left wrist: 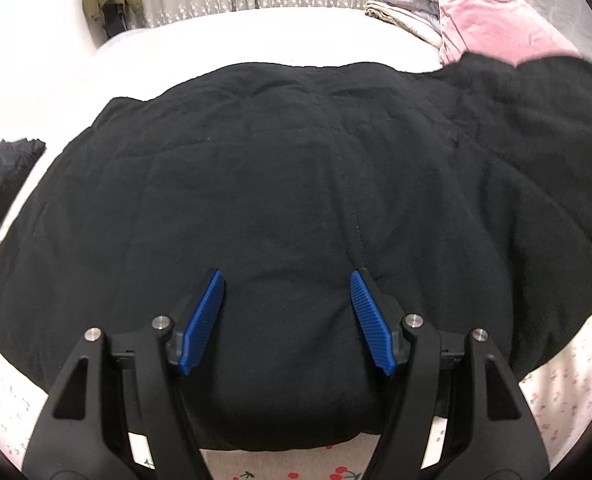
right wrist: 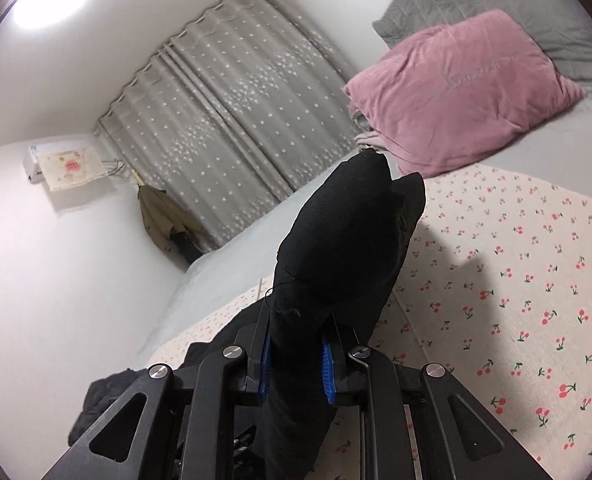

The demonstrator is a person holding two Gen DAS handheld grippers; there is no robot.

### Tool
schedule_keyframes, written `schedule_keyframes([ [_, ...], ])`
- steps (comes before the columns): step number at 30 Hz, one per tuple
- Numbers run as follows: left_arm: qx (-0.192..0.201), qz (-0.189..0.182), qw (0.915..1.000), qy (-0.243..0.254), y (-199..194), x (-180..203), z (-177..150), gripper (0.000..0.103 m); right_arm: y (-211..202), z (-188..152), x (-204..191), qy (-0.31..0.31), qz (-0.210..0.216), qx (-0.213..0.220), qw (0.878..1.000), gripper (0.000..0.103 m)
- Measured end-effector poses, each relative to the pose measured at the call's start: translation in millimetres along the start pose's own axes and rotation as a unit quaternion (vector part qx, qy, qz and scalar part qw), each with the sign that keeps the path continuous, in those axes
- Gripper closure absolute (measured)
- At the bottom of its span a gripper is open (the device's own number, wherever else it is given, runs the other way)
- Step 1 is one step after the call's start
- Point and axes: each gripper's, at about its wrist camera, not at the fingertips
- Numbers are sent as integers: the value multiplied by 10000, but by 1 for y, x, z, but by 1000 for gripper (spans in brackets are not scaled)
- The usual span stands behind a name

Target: Fold large clothes

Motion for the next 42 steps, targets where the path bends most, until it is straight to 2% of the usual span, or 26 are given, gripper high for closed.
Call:
schedule_keyframes([
  [4,-49,-252,9996,-79,-10,-7,2,36,-4,1,15,280,-45,-14,9996,84],
  [7,71,-450,9981,-425,-26,-31,8,36,-3,2,21,349,-116,-5,9993,84],
  [11,321,-252,9946,-954,-42,-89,14,36,-4,5,12,138,-178,42,9997,84],
  [14,373,-203,9869,-1556,-46,-145,15,36,-2,6,-3,-269,-346,105,9990,84],
  [16,413,-263,9754,-2152,-46,-196,10,36,0,8,-16,-574,-438,162,9973,85],
  [18,459,-334,9667,-2494,-47,-229,1,36,3,8,-36,-963,-539,199,9937,85],
  [19,518,-386,9630,-2617,-49,-247,-4,36,4,7,-48,-1211,-596,219,9906,86],
  [22,649,-346,9600,-2702,-57,-283,-16,36,10,3,-98,-2081,-668,317,9753,86],
  [24,739,-287,9567,-2802,-63,-302,-22,36,14,-5,-139,-2691,-558,415,9606,86],
  [25,776,-245,9522,-2945,-67,-316,-27,36,16,-13,-165,-3055,-438,471,9500,86],
  [27,795,-266,9419,-3253,-66,-340,-33,36,19,-39,-217,-3840,-129,517,9218,86],
  [28,793,-311,9348,-3449,-66,-352,-37,36,21,-62,-245,-4353,16,522,8988,86],
  [29,784,-365,9297,-3581,-65,-363,-38,36,26,-95,-274,-4989,178,469,8652,86],
  [30,782,-428,9226,-3753,-64,-374,-41,36,30,-115,-289,-5311,270,392,8460,86],
  [31,786,-447,9162,-3905,-63,-383,-45,36,39,-155,-309,-5802,440,176,8131,86],
  [33,768,-404,9092,-4073,-61,-393,-50,36,55,-219,-325,-6401,649,-262,7651,86],
  [34,761,-434,9064,-4133,-60,-396,-53,36,64,-252,-325,-6628,743,-508,7434,86],
  [36,745,-606,9014,-4223,-58,-399,-55,36,77,-315,-316,-6888,1017,-1140,7087,86],
  [37,741,-681,8998,-4246,-57,-399,-55,36,78,-334,-310,-6988,1090,-1220,6964,86],
  [38,729,-762,8999,-4231,-57,-397,-55,36,77,-345,-305,-7062,1076,-1144,6904,86],
  [39,718,-803,9018,-4185,-57,-396,-53,36,75,-349,-302,-7020,1076,-1108,6953,86],
  [42,710,-878,9140,-3896,-56,-384,-44,36,78,-319,-301,-6437,1302,-1455,7399,86],
])
Point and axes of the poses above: each gripper's, at about its wrist camera, not at the fingertips, and y roughly the way its jaws point, x to its right, z to its top, and after that the axes turned 4 degrees about x, right-handed
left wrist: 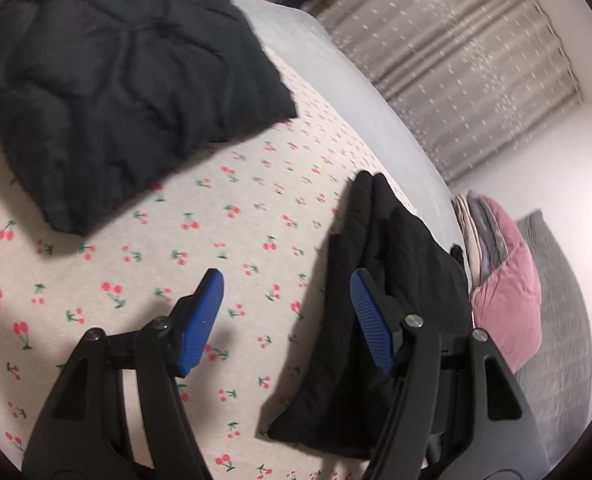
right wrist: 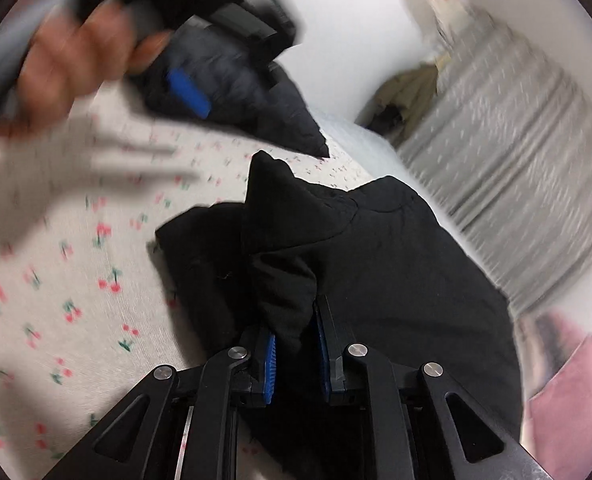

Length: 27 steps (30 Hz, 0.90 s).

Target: Fold large clothes

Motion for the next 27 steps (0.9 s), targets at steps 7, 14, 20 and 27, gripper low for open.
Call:
schedule_keyframes([
  [7,-396,-523,9973,315,9,31,-14,36,-32,13,28,571,567,32,9968,69],
  [14,-169,-523,9940,950,-1,58,-24,30,-97,-19,113,2459,780,493,9649,38],
  [20,-429,177,9826,1798,22,94,-52,26,-90,-96,202,4586,458,-187,8873,53],
  [27,-601,-20,9874,1467,33,87,-52,79,-78,-92,185,4301,518,-365,9006,66],
])
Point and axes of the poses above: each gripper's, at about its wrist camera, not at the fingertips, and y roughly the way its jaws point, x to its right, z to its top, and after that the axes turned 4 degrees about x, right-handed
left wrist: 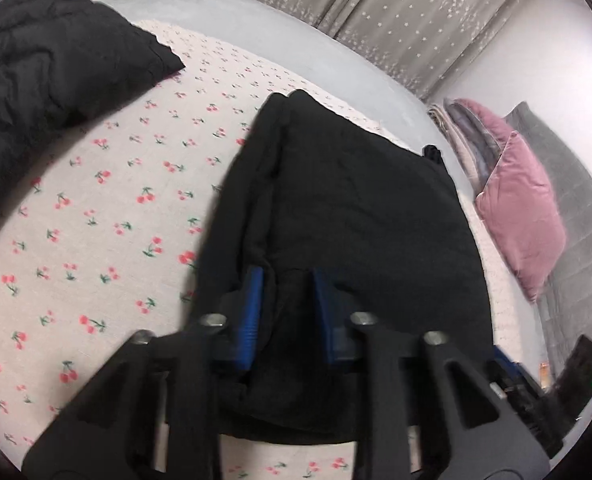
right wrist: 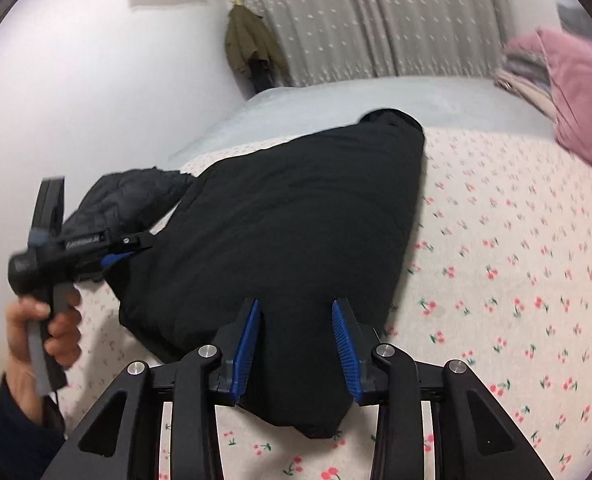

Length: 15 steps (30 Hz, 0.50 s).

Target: Fold large clothes

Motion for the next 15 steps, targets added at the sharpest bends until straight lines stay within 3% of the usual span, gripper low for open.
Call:
schedule_keyframes([
  [3,270,145,9993,235,-11,9,-1,86,7,-5,-17,-328,-234,-197,9990,66],
  [5,448,19,9989,126,-28,9,1,91,14,-9,-25,-597,-374,-340,9969,66],
  [6,617,-11,9981,30,-43,6,3,103,19,-11,-26,-668,-384,-352,9964,66],
  [9,1077,378,9933,175,-66,2,4,103,17,-13,-32,-913,-394,-344,9945,66],
  [10,904,622,9938,167,-57,-5,3,103,20,-14,-33,-971,-398,-349,9939,66],
  [12,180,517,9985,34,-26,-21,-3,103,30,-18,-38,-1127,-423,-392,9920,66],
  [15,217,268,9991,-252,-28,-33,-1,103,47,-26,-37,-1269,-453,-604,9890,66],
])
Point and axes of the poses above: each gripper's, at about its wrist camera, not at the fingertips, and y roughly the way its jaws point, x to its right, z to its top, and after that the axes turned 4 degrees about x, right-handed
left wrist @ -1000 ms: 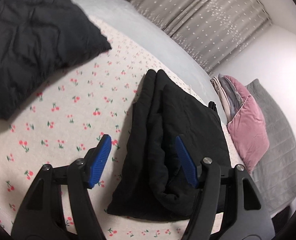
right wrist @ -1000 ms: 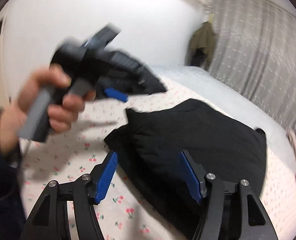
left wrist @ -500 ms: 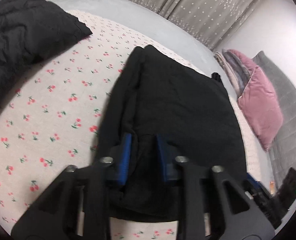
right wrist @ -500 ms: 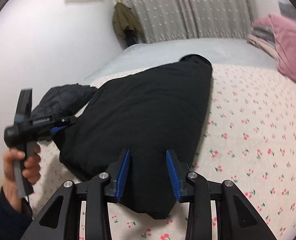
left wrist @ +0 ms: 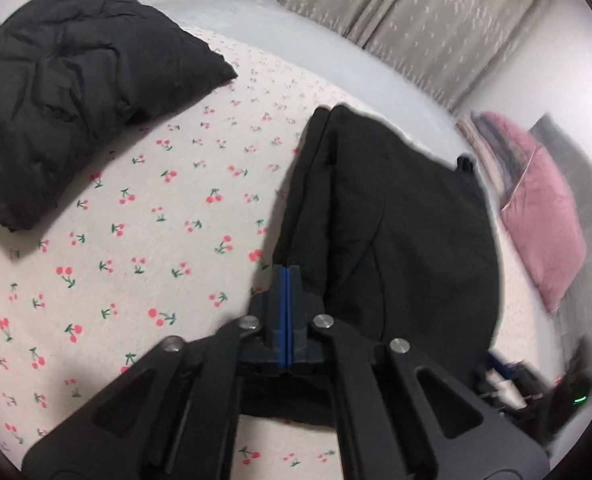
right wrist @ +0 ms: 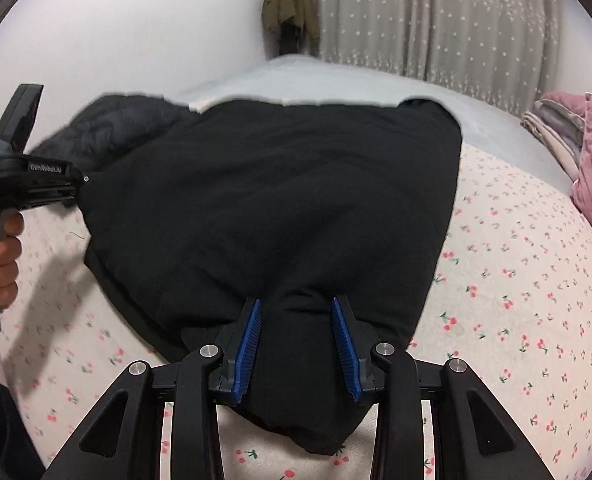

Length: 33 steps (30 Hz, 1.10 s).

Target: Fold large clothes

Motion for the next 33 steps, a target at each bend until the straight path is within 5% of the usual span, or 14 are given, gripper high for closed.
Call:
schedule_keyframes([
  [2,209,-451,9985,-210,-13,-5,8,98,6,-2,1,-37,15,-50,10000,66],
  [4,392,-572,9973,-253,-19,-3,13,65,10,-5,3,34,43,-91,9999,66],
  [6,326,-604,9975,-157,-11,8,13,55,12,-7,2,-7,-23,-132,9999,66],
  [9,-84,-409,9988,246,15,27,4,55,12,-7,1,-81,-90,-242,9996,66],
  [10,-133,-30,9987,497,24,34,-1,57,11,-7,4,-19,-41,-274,9996,66],
  [12,-131,34,9976,676,25,39,-7,76,11,-8,12,202,131,-299,9993,66],
  [14,-80,37,9974,715,20,44,-9,80,7,-8,14,271,193,-295,9990,66],
  [25,-264,240,9980,522,9,39,-25,84,-38,32,32,840,404,324,9951,66],
  [29,-366,384,9972,530,15,39,-28,83,11,27,15,610,347,-455,9965,66],
  [33,-431,444,9960,641,15,41,-31,83,28,14,17,611,280,-510,9964,66],
])
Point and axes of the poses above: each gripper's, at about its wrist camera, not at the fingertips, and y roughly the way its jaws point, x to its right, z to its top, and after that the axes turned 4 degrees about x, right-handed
